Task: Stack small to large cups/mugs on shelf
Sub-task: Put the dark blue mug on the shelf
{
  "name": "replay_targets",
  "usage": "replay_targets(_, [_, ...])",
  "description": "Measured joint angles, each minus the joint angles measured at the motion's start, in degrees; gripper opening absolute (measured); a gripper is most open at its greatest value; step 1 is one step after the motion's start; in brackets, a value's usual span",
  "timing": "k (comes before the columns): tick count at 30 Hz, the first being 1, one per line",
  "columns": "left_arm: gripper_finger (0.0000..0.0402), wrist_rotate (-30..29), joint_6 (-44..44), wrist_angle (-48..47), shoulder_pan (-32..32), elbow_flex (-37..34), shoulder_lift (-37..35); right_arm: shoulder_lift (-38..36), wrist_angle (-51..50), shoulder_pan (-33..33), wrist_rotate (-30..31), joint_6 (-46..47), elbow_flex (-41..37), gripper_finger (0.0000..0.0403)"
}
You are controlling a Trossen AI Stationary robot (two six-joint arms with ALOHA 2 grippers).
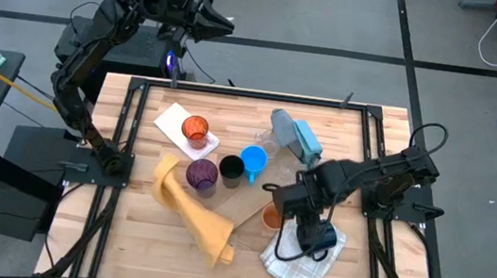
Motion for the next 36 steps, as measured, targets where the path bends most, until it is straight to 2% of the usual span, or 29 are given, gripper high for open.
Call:
replay_targets(3, [0.0058, -0.01, 2.62, -1.05, -1.40, 0.00, 0.00, 0.38, 1.05, 3.02, 0.39, 6.22, -0.05, 0.0128])
replay_targets(8, [0.0061, 0.04, 5.14, -1.06, -3.23, 0.00, 0.00, 0.31, 4.30, 8.60, 2.37, 23.16, -1.80, 0.0124])
replay_targets(12, [0.0066, 0.03, 5.51, -1.05, -4.31, 0.00, -0.02, 0.34, 9.14, 12.07, 3.42, 40.64, -5.44, 0.0123])
replay_targets(21, [0.0065, 0.05, 7.22, -1.62, -6.90, 0.00, -0.04, 0.34, 20.47, 16.20, 4.44, 69.15, -15.32, 0.0119])
replay_targets(24, [0.0062, 0.10, 7.20, -1.63, -7.24, 0.00, -0.04, 0.36, 22.35, 16.71, 4.83, 74.84, -16.67, 0.0119])
replay_targets(27, [0.0062, 0.06, 7.20, -1.86, -7.36, 0.00, -0.04, 0.36, 22.19, 17.50, 4.91, 76.07, -16.85, 0.0119])
replay_targets(32, [0.0068, 0.07, 7.17, -2.36, -7.36, 0.00, -0.09, 0.36, 14.98, 18.18, 4.76, 82.51, -16.85, 0.0119])
replay_targets(36, [0.0066, 0.05, 7.16, -2.65, -7.36, 0.00, -0.09, 0.34, 12.00, 18.48, 4.58, 83.39, -16.85, 0.0119])
